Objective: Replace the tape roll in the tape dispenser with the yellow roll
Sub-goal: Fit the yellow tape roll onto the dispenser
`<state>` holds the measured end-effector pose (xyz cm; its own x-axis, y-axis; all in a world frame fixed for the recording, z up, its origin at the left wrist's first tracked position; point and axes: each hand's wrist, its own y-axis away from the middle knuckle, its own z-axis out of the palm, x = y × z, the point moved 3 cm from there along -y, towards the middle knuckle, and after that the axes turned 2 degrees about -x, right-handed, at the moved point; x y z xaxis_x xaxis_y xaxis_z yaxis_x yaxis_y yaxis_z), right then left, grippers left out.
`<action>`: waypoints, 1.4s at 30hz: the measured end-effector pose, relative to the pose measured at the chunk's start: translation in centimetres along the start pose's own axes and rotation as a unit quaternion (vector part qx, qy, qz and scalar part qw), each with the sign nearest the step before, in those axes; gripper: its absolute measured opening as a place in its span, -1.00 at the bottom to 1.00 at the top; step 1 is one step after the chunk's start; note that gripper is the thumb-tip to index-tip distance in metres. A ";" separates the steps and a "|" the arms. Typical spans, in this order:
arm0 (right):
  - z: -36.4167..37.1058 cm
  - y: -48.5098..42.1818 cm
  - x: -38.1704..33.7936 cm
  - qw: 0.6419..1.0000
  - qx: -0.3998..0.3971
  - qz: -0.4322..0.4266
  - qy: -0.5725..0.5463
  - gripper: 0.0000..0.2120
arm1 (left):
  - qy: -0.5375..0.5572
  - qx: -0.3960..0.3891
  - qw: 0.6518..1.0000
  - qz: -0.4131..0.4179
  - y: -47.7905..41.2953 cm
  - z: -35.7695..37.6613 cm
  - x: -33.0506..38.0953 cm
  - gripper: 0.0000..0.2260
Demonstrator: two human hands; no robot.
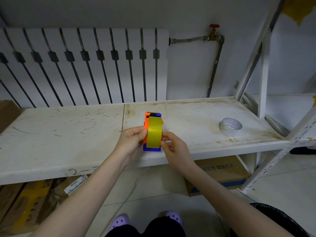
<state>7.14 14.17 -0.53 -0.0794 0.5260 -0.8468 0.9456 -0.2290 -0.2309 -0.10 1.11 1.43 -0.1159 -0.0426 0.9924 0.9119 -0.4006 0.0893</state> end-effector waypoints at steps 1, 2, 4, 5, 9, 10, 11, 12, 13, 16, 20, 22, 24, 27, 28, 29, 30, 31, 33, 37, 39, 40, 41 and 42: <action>-0.2 -0.1 0.0 1.000 -0.009 -0.003 -0.002 -0.77 | -0.006 -0.006 1.000 0.003 0.0 -0.1 0.0 -0.77; -0.3 -0.1 0.1 1.000 -0.021 -0.004 -0.002 -0.79 | -0.013 -0.010 1.000 0.008 0.1 -0.2 0.0 -0.77; -0.6 -0.1 0.0 0.999 -0.032 -0.001 -0.002 -0.81 | -0.023 -0.015 0.999 0.016 0.0 -0.5 -0.2 -0.77; -0.7 -0.1 0.0 1.000 -0.031 0.000 -0.001 -0.82 | -0.025 -0.018 0.999 0.020 -0.1 -0.7 -0.4 -0.77; -0.6 0.1 -0.3 1.000 -0.007 -0.012 0.021 -0.82 | -0.014 -0.047 0.998 0.032 -0.2 -0.5 -0.7 -0.76; -0.6 0.1 -0.3 1.000 -0.002 -0.014 0.026 -0.82 | -0.007 -0.056 0.998 0.031 -0.2 -0.4 -0.8 -0.75; -0.6 0.1 -0.3 0.999 0.003 -0.017 0.030 -0.81 | 0.002 -0.065 0.997 0.028 -0.2 -0.3 -0.9 -0.74; -0.6 0.1 -0.2 0.999 0.006 -0.019 0.033 -0.80 | 0.012 -0.072 0.997 0.022 -0.3 -0.3 -1.0 -0.73; -0.6 0.1 -0.1 0.999 0.009 -0.022 0.037 -0.80 | 0.022 -0.076 0.997 0.017 -0.3 -0.3 -1.1 -0.74; -0.5 0.1 -0.1 0.998 0.000 -0.038 0.053 -0.79 | 0.002 -0.085 0.996 0.034 -0.4 -0.5 -1.5 -0.79; -1.2 -0.2 0.1 0.998 -0.007 -0.029 0.057 -0.84 | -0.014 -0.098 0.994 0.055 -0.4 -1.1 -1.7 -0.70; -2.2 -0.6 0.4 0.999 0.036 -0.002 0.021 -0.85 | -0.035 -0.096 0.993 0.064 -0.3 -1.2 -1.7 -0.73; -3.0 -1.0 0.9 0.997 0.077 0.019 -0.013 -0.84 | -0.060 -0.099 0.991 0.073 -0.3 -1.4 -1.7 -0.76; -2.5 -1.4 1.3 0.995 0.028 0.060 -0.072 -0.73 | -0.084 -0.120 0.986 0.076 -0.3 -1.5 -1.8 -0.78; -2.0 -1.5 1.4 0.992 -0.006 0.076 -0.096 -0.68 | -0.088 -0.127 0.985 0.077 -0.3 -1.4 -2.0 -0.77; -1.5 -1.5 1.4 0.989 -0.038 0.088 -0.116 -0.62 | -0.090 -0.132 0.984 0.078 -0.3 -1.4 -2.1 -0.74; -1.1 -1.7 1.4 0.984 -0.066 0.099 -0.136 -0.57 | -0.091 -0.135 0.983 0.078 -0.3 -1.4 -2.2 -0.73; -0.7 -1.8 1.4 0.978 -0.087 0.110 -0.155 -0.57 | -0.092 -0.139 0.983 0.078 -0.3 -1.3 -2.3 -0.73; -0.5 -2.1 1.7 0.968 -0.096 0.137 -0.186 -0.74 | -0.088 -0.146 0.982 0.077 -0.3 -1.4 -2.5 -0.78; -0.9 -2.2 2.6 0.965 -0.072 0.148 -0.204 -0.77 | -0.029 -0.150 0.987 0.055 -0.4 -1.8 -2.5 -0.75; -0.9 -2.1 2.7 0.971 -0.061 0.122 -0.196 -0.77 | -0.002 -0.161 0.986 0.040 -0.6 -1.8 -2.5 -0.75; -0.8 -2.0 2.7 0.974 -0.050 0.113 -0.188 -0.77 | 0.002 -0.169 0.985 0.034 -0.6 -1.8 -2.5 -0.75; -0.8 -2.1 2.9 0.979 -0.034 0.109 -0.171 -0.76 | 0.000 -0.174 0.984 0.026 -0.7 -1.7 -2.5 -0.74; -0.7 -2.2 3.0 0.981 -0.018 0.103 -0.163 -0.74 | -0.004 -0.177 0.984 0.016 -0.7 -1.7 -2.5 -0.72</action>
<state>5.05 16.83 -2.27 0.0227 0.1806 -0.9833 0.9623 -0.2706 -0.0275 -1.15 0.00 -1.26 -0.0855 -0.0537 0.9949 0.7205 -0.6930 0.0245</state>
